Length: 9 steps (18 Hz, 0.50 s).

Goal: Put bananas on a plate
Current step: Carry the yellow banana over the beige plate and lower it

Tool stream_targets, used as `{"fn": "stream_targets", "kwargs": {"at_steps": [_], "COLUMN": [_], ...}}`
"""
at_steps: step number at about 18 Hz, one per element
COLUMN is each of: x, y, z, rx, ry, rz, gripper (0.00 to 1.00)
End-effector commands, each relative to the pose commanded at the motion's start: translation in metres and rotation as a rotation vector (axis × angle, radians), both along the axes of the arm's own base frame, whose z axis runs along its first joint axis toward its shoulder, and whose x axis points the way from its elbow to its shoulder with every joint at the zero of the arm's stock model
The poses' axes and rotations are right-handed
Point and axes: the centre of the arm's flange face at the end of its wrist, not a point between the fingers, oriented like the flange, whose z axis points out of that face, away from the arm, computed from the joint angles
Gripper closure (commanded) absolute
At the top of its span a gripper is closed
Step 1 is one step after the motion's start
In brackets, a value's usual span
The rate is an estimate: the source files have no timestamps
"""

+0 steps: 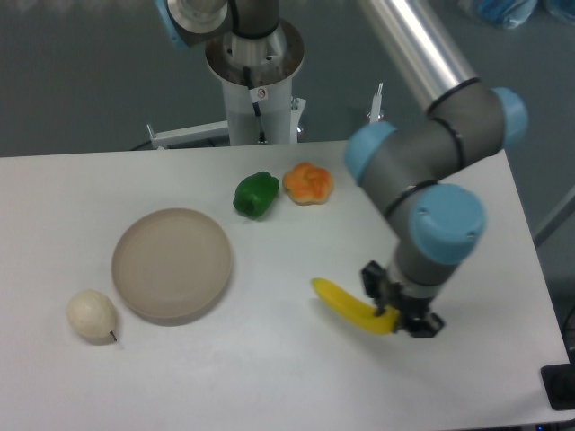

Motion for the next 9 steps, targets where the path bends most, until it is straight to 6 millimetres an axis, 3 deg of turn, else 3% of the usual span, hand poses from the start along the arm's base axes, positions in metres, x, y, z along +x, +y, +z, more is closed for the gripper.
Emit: {"fn": "stream_targets", "kwargs": {"at_steps": [4,6,8,9], "x": [0.093,0.124,0.172,0.181], "y": [-0.002,-0.009,-0.022,-0.025], "z": [0.027,0.026,0.008,0.001], "rx": [0.005,-0.008,-0.047,-0.059], "ry": [0.015,0.008,-0.013,-0.019], "rz": [-0.078,-0.115,-0.147,-0.14], "gripper": [0.97,0.96,0.96,0.96]}}
